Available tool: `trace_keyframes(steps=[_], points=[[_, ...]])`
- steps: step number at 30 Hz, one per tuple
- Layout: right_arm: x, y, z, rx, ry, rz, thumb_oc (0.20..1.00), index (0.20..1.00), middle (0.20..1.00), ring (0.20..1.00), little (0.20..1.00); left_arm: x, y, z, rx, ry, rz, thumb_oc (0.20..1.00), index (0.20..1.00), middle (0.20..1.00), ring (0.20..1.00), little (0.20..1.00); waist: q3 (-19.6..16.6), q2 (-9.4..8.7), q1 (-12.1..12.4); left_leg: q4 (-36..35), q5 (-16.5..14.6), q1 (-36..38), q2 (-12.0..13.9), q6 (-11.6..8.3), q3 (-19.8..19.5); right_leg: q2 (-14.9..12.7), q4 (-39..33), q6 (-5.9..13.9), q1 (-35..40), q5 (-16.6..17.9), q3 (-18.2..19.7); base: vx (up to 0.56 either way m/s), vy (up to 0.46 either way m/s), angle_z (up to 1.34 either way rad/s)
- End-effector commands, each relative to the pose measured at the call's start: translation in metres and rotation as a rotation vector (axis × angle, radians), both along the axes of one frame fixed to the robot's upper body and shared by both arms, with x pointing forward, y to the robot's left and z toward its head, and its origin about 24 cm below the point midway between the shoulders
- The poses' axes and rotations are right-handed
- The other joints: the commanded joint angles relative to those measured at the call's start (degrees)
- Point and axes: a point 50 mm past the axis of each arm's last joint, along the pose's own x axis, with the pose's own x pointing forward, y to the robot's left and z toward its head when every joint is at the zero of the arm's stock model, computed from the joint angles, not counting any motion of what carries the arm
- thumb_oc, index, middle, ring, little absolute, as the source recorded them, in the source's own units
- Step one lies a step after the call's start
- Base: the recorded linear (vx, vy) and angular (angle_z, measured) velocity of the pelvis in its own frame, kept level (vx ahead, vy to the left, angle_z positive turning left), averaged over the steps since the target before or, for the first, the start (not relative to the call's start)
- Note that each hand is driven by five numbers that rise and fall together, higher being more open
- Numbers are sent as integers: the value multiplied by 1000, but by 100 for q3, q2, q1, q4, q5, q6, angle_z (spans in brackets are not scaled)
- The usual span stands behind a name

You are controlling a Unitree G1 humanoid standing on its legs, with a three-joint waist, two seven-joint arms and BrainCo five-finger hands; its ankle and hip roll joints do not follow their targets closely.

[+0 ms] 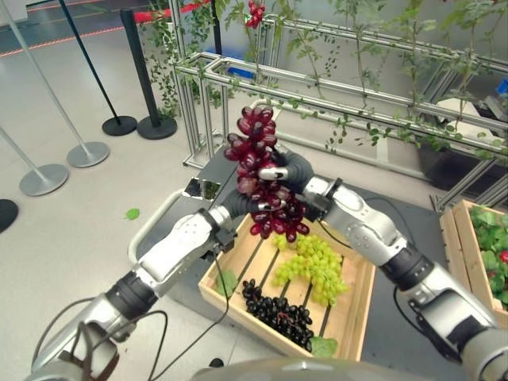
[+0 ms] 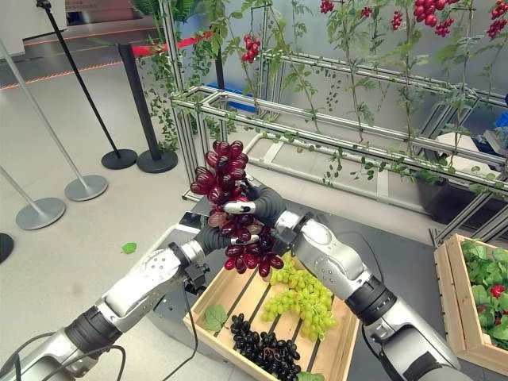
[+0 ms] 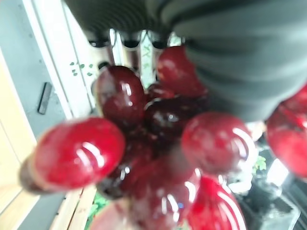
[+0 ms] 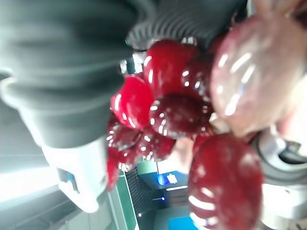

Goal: Pick up the fruits from the basket on one side to the basket on the other side

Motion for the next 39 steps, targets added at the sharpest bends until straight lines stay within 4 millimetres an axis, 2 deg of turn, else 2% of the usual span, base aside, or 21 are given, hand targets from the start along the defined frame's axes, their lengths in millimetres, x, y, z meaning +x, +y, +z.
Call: trace_keyframes(steps=[1,2,4,5,6,7,9,12,13,14,15,16,17,19,22,29,31,35,36,37,39], points=[[-8,-17,34,70,-200,-45,1000,1000,1000,1000,1000,14,27,30,-156,-121,119,200,200,200,200,200,-180,-311,-53,224,-383,-119,-243,262,115,-346,609,355,-202,-209,-18,-24,-23,-3],[-8,-17,34,70,-199,-45,1000,1000,1000,1000,1000,13,27,30,-156,-120,119,200,200,200,200,200,-182,-310,-52,224,-384,-118,-242,261,117,-345,610,355,-202,-209,-16,-31,-51,-6],[-10,-58,33,-38,-278,-191,1000,1000,1000,1000,1000,4,60,33,-173,-152,212,200,200,200,200,200,-148,-276,-52,245,-368,-133,-195,224,124,-303,662,329,-226,-267,-26,-24,-57,-4],[-11,-58,33,-39,-277,-191,1000,1000,1000,1000,1000,3,60,33,-173,-151,212,200,200,200,200,200,-153,-274,-53,244,-370,-129,-194,223,123,-302,665,328,-224,-270,-26,-50,-82,-1],[-18,-96,26,-65,-289,-350,1000,1000,1000,1000,1000,-7,88,29,-194,-154,324,200,200,200,200,200,-91,-229,-84,265,-345,-153,-155,188,109,-255,680,292,-238,-297,-33,-39,-58,-1],[-19,-96,26,-66,-287,-350,1000,1000,1000,1000,1000,-8,88,28,-193,-151,324,200,200,200,200,200,-101,-229,-82,266,-350,-148,-152,185,108,-253,682,291,-233,-301,-35,-72,-115,1],[-38,-152,19,-259,-340,-571,1000,1000,1000,1000,1000,-28,128,13,-238,-124,492,200,200,200,200,200,-24,-171,-127,303,-338,-151,-70,108,114,-167,600,240,-171,-321,-64,-44,-103,3],[-61,-198,-19,-242,-169,-788,1000,1000,1000,1000,1000,-52,157,-9,-261,-68,642,200,200,200,200,200,-23,-91,-213,331,-276,-220,-5,58,100,-89,444,210,-171,-271,-87,-28,-68,7],[-61,-198,-19,-243,-167,-788,1000,1000,1000,1000,1000,-52,157,-9,-260,-66,642,200,200,200,200,200,-35,-92,-209,331,-281,-218,0,56,98,-83,437,207,-165,-270,-89,-28,-50,3],[-77,-226,-43,-227,-61,-935,1000,1000,1000,1000,1000,-65,173,-22,-270,-37,746,200,200,200,200,200,-7,-37,-245,343,-251,-232,52,23,94,-35,391,190,-152,-268,-94,0,0,0],[-77,-226,-43,-228,-61,-935,1000,1000,1000,1000,1000,-65,173,-22,-270,-36,746,200,200,200,200,200,-18,-35,-249,342,-250,-239,52,22,89,-33,388,189,-156,-266,-99,-29,-46,-4],[-95,-248,-65,-150,49,-1086,1000,1000,1000,1000,1000,-78,184,-31,-282,-17,843,200,200,200,200,200,4,22,-287,327,-276,-201,95,15,106,11,350,175,-119,-285,-90,-15,-17,-3],[-95,-249,-65,-149,49,-1087,1000,1000,1000,1000,1000,-78,184,-31,-281,-17,842,200,200,200,200,200,-7,15,-294,323,-243,-227,81,21,100,-2,339,178,-138,-258,-96,0,0,0],[-120,-269,-97,-106,189,-1254,1000,1000,1000,1000,1000,-92,192,-46,-309,15,962,200,200,200,200,200,-22,81,-352,327,-279,-175,96,37,140,23,305,169,-108,-262,-74,0,0,0],[-133,-278,-108,-133,244,-1318,1000,1000,1000,1000,1000,-98,199,-49,-306,4,1042,200,200,200,200,200,-63,144,-398,348,-324,-115,109,41,183,36,351,149,-84,-318,-39,17,-7,-8],[-126,-275,-107,-162,234,-1318,1000,1000,1000,1000,1000,-101,208,-36,-169,-100,1122,200,200,200,200,200,90,175,-432,700,-451,-164,104,55,266,81,663,57,-191,-472,152,-26,-34,-13],[-120,-274,-100,-168,195,-1316,1000,1000,1000,1000,1000,-98,206,-34,-158,-118,1122,200,200,200,200,200,371,211,-397,705,-186,-431,151,-22,186,91,684,14,-343,-448,93,-219,-64,-5],[-112,-276,-89,-163,137,-1335,1000,1000,1000,1000,1000,-87,205,-26,-149,-165,1112,200,200,200,200,200,522,218,-384,362,341,-944,147,-200,-92,-76,698,27,-884,-323,-139,-279,28,18],[-107,-272,-86,-170,127,-1306,1000,1000,1000,1000,1000,-85,205,-24,-132,-172,1093,200,200,200,200,200,404,137,-455,663,-90,-788,46,-85,-188,-115,667,50,-1264,-201,-117,-282,-27,29],[-107,-272,-86,-169,127,-1306,1000,1000,1000,1000,1000,-85,205,-24,-132,-173,1093,200,200,200,200,200,384,131,-465,690,-77,-841,29,-79,-195,-129,661,54,-1297,-171,-122,-261,-25,20],[-106,-268,-87,-167,125,-1291,1000,1000,1000,1000,1000,-83,201,-26,-132,-159,1067,200,200,200,200,200,259,128,-604,1345,-470,-491,48,30,-214,-188,697,90,-1576,10,-160,-194,64,28]])
